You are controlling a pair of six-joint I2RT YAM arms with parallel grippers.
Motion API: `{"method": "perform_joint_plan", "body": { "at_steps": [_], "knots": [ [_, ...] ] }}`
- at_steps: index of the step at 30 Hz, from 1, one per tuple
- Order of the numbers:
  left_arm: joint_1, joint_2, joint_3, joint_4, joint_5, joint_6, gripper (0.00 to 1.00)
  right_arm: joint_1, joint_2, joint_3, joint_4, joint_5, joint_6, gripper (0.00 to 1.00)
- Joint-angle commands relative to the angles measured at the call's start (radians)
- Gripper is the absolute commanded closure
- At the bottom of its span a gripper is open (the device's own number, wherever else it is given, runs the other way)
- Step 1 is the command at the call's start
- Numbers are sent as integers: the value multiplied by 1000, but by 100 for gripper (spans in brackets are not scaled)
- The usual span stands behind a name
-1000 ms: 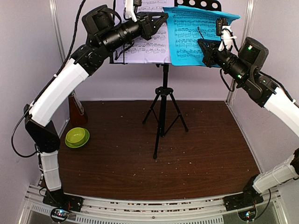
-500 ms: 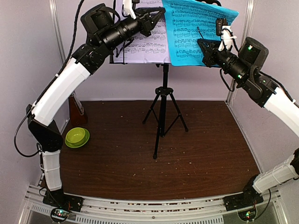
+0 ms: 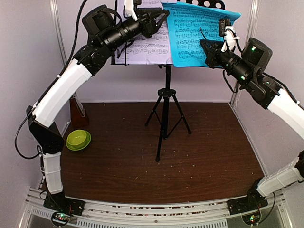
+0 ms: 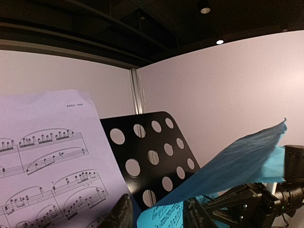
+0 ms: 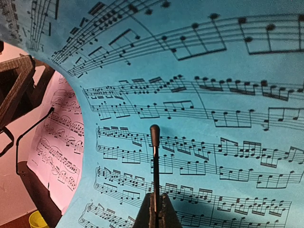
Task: Set up the instrument practice props
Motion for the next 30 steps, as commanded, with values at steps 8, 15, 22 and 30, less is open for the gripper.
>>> {"method": "perform_joint_plan", "body": {
  "at_steps": [8, 15, 22, 30],
  "knots": [
    [13, -48, -91, 26, 20, 5, 50, 0, 5, 22, 52, -27, 3, 100],
    [13, -23, -42, 38, 25, 9, 83, 0, 1, 19, 51, -28, 0, 100],
    [15, 17, 30, 96, 10, 41, 100, 1, 2, 19, 52, -35, 4, 100],
    [19, 44, 67, 87, 50, 49, 96, 3, 1, 22, 45, -35, 1, 100]
  ]
}}
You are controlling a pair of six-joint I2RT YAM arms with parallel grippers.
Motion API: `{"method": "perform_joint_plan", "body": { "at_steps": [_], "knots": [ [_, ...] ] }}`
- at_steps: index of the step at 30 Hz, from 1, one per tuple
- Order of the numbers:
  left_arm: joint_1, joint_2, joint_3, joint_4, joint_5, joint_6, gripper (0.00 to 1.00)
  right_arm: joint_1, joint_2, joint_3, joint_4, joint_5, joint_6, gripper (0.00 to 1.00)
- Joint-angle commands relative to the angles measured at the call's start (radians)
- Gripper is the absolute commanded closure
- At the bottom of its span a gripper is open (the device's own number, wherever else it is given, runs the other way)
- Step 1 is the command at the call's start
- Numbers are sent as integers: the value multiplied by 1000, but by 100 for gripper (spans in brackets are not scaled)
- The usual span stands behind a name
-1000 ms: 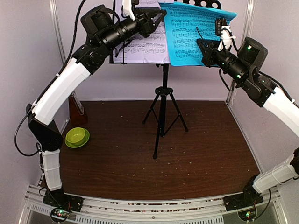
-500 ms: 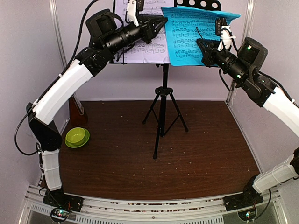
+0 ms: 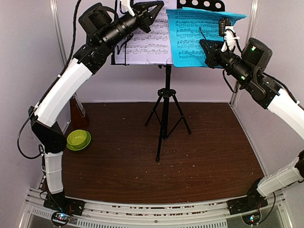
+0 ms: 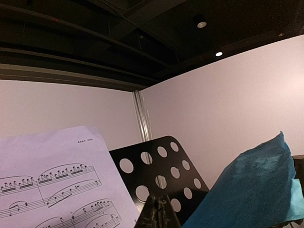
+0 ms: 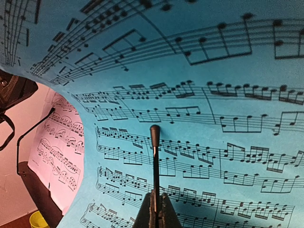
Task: Set up the instrument practice props
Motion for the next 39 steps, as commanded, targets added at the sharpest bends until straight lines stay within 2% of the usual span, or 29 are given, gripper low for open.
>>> {"method": "perform_joint_plan", "body": {
  "at_steps": [1, 3, 5, 9, 11, 13, 16, 20, 32, 39],
  "knots": [
    [13, 10, 6, 13, 45, 18, 87, 3, 0, 22, 42, -28, -1, 100],
    [23, -18, -43, 21, 69, 13, 72, 3, -1, 22, 40, -28, -2, 100],
    [37, -62, -117, 37, 92, 11, 64, 3, -4, 21, 38, -27, -5, 100],
    [71, -177, -309, 104, 86, 11, 56, 3, -10, 16, 36, -22, -7, 100],
    [85, -233, -386, 114, 75, 63, 53, 3, -12, 15, 36, -23, -7, 100],
    [87, -266, -414, 54, 75, 147, 51, 3, -12, 12, 39, -24, -6, 100],
    [87, -281, -408, -57, 120, 236, 46, 3, -11, 10, 42, -28, -4, 100],
    [87, -256, -363, -117, 170, 274, 44, 4, -11, 10, 45, -30, 0, 100],
    [79, -100, -132, -202, 223, 319, 43, 3, -17, 5, 36, -26, -7, 100],
    [63, -46, -77, -214, 208, 367, 43, 3, -14, 8, 32, -28, -9, 100]
  ]
}}
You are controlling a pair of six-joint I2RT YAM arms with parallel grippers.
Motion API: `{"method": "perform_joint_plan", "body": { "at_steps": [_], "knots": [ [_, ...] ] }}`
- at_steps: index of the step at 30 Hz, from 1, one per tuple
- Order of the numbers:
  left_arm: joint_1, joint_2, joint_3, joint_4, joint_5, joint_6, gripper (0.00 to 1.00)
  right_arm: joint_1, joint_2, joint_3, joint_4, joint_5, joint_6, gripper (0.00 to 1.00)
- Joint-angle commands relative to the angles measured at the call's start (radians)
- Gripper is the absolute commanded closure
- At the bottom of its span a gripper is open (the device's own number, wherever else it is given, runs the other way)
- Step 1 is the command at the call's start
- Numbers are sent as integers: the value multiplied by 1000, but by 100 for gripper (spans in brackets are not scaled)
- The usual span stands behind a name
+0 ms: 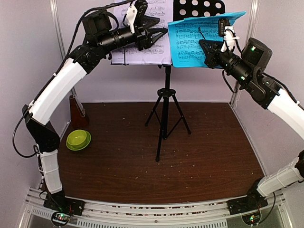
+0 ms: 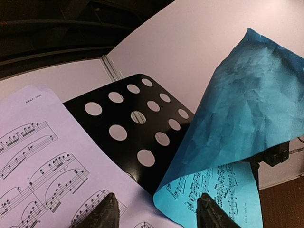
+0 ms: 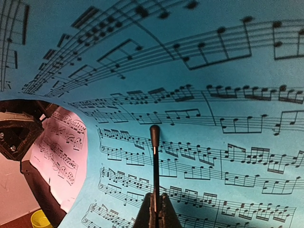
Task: Set up the instrument practice props
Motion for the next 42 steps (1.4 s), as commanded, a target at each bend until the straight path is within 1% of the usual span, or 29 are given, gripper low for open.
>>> {"method": "perform_joint_plan", "body": {
  "at_steps": [1, 6, 9, 13, 15, 16, 18, 23, 31, 42],
  "knots": [
    [-15, 35, 71, 20, -1, 42, 43, 3, -13, 8, 34, -24, -9, 100],
    [-50, 79, 112, 63, -5, 34, 49, 3, -12, 10, 32, -28, -12, 100],
    [-65, 94, 118, 71, -5, 32, 56, 2, -10, 14, 29, -29, -13, 100],
    [-74, 100, 124, 93, -12, 33, 67, 3, -7, 16, 28, -34, -11, 100],
    [-74, 100, 129, 110, -23, 32, 76, 4, -8, 15, 29, -35, -8, 100],
    [-74, 99, 133, 118, -31, 35, 82, 4, -6, 16, 31, -36, -7, 100],
    [-74, 100, 139, 139, -62, 42, 100, 4, -5, 16, 32, -37, -5, 100],
    [-75, 109, 163, 178, -92, 78, 100, 6, -4, 17, 34, -41, -2, 100],
    [-73, 115, 196, 113, -43, 186, 100, 15, 0, 17, 33, -41, -2, 100],
    [-72, 99, 157, 97, 48, 134, 100, 24, 3, 28, 26, -31, -4, 100]
  ]
}}
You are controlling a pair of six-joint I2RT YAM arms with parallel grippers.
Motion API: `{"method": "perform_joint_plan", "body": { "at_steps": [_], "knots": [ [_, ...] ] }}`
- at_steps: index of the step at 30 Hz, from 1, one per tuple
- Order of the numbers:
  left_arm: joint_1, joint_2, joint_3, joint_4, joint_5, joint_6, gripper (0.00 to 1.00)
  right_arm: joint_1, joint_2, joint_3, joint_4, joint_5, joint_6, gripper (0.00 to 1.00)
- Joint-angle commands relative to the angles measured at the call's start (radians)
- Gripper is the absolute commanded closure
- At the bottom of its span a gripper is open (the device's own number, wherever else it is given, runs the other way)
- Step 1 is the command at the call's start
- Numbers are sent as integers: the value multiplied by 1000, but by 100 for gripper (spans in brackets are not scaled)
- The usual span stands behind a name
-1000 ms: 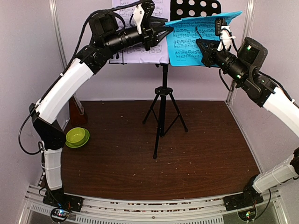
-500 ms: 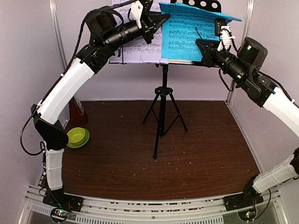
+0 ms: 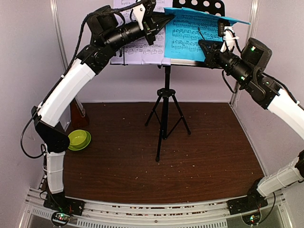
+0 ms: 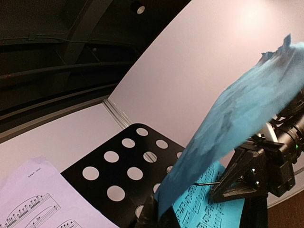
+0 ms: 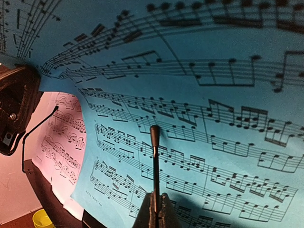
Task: Set up the instrument practice props
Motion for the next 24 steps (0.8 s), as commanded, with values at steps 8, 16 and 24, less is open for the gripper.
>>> {"method": "perform_joint_plan", "body": {
  "at_steps": [8, 16, 24],
  "knots": [
    [18, -56, -71, -16, 87, -69, 100, 18, -4, 27, 24, -18, -12, 100],
    [72, -90, -74, 26, 70, -126, 100, 20, -15, 11, 31, -30, -17, 100],
    [76, -56, -21, 24, 80, -138, 100, 22, -12, 11, 29, -51, -14, 100]
  ]
}}
